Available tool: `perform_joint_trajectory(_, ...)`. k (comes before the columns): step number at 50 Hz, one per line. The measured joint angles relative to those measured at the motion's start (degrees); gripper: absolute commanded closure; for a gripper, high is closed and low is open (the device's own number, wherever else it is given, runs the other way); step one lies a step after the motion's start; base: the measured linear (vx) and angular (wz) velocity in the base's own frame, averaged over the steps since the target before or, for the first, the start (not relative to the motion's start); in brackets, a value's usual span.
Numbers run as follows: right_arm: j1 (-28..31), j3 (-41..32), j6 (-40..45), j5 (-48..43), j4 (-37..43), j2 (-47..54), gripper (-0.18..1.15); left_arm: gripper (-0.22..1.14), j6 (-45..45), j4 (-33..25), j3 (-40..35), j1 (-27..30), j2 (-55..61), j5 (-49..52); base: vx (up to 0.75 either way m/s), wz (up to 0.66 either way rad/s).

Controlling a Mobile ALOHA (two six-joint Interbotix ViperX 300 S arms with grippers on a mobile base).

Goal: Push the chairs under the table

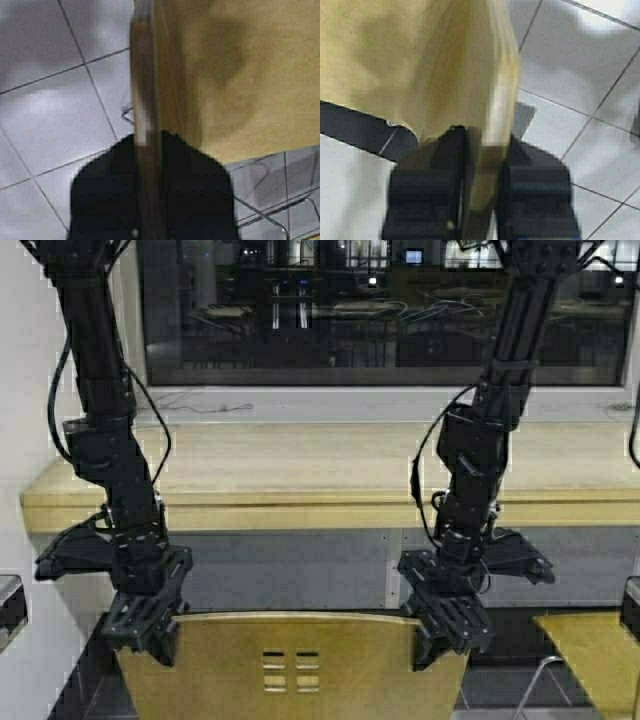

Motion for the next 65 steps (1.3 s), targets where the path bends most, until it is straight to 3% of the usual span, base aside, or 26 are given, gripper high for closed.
perform_joint_trajectory(65,-1.7,-4.2,-3.3,4.0,0.1,1.8,0.92,0.84,0.0,0.1,-3.3,0.4,0.3,3.1,0.17,0.01)
